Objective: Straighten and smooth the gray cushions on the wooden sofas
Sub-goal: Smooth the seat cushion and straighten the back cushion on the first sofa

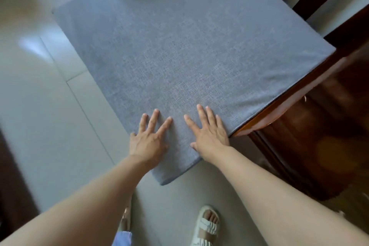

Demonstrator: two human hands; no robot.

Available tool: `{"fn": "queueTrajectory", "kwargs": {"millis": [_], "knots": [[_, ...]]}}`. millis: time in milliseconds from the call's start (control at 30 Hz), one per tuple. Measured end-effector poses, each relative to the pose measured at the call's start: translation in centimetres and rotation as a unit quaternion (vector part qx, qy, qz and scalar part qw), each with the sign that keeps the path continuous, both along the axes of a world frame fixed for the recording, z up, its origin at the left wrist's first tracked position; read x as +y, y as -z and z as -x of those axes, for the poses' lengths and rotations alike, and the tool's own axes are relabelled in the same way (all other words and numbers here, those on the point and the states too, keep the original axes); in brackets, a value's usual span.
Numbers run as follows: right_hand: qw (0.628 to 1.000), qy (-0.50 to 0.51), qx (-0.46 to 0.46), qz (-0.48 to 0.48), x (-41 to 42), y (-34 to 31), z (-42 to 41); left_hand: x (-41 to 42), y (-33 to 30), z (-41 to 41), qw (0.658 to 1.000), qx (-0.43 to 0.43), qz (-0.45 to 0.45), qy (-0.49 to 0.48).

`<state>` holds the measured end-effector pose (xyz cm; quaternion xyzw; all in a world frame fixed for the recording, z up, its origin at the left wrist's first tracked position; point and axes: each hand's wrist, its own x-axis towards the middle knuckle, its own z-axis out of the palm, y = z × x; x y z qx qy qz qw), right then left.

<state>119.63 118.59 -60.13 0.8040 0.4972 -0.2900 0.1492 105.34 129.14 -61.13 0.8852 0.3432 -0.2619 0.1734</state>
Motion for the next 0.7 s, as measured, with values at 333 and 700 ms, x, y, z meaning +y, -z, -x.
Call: {"fn": "queueTrajectory", "kwargs": {"millis": [333,700], "knots": [[0.995,-0.067,-0.005,-0.068,-5.5,2.2,3.4,-7.6,1.7,3.0,0.997,-0.055,-0.023,-0.045],[0.974,-0.078,-0.071,-0.198,-6.3,6.0,4.1,-9.9,5.7,3.2,0.972,-0.163,-0.136,-0.097]]}}
